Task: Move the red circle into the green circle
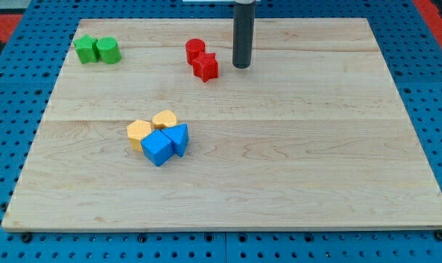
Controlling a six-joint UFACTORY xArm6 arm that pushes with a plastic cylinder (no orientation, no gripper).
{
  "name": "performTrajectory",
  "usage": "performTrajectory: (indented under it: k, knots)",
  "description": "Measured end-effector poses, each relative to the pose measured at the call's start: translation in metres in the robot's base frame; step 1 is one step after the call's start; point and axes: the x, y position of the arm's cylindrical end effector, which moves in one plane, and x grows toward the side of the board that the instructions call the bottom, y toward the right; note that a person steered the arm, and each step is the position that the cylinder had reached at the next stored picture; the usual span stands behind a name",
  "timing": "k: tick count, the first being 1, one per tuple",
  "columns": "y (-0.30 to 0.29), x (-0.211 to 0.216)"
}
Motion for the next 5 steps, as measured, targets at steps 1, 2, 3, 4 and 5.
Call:
performTrajectory:
  k: [1,2,3,4,5]
  knots:
    - [-0.060,-0.028]
    - [-0.167,-0.031]
    - [-0.142,-0.010]
    - [-0.183,0.020]
    - [-0.224,-0.002]
